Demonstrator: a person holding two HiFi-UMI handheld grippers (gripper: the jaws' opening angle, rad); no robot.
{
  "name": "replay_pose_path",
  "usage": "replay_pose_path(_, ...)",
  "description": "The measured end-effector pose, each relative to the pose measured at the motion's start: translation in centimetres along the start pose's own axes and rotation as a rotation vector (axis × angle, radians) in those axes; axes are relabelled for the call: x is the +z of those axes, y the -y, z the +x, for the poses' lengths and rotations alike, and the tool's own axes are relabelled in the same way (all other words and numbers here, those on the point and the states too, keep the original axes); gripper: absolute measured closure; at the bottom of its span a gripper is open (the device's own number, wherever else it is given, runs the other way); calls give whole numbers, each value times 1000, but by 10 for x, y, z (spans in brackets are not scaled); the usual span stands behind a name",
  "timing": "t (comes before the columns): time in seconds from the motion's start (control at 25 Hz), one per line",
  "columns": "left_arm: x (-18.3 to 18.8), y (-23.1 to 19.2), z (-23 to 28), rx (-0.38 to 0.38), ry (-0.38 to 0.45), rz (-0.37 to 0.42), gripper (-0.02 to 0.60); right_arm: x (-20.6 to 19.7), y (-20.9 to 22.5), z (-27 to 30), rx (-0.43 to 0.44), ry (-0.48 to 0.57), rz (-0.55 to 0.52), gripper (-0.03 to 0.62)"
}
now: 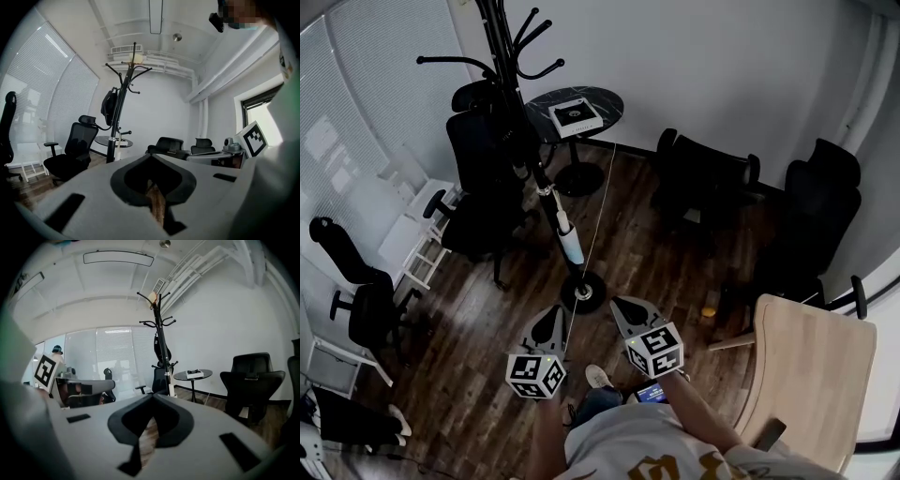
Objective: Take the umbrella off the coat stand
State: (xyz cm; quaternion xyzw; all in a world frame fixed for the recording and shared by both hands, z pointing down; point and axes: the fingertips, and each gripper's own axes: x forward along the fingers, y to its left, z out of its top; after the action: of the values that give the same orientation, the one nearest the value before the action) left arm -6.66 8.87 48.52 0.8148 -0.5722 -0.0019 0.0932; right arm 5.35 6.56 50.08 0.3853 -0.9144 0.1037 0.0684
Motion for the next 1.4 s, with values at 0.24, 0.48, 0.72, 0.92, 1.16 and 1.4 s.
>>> replay_pose_path(0.24,4,2,6,3,3,13,561,3,0,-2,10,31,26,582)
replay_pose_path(0.48,1,-4,22,-16,-20,11,561,1,12,15,0,24,49,582)
replay_pose_path(0.72,6,-28,61,-25,-15,-9,561,8,32,51,9,25,50,582)
replay_pose_path(0.92,14,-57,94,-23,-6,-32,561,14,47,92,14,-2,48,582)
replay_pose_path(1.16,22,-98,134,-23,1,-55,561,32,68,143,-5,11,34,582)
replay_pose_path(1.4,28,-128,169,-53,-6,-57,561,41,81,182,-26,13,41,582)
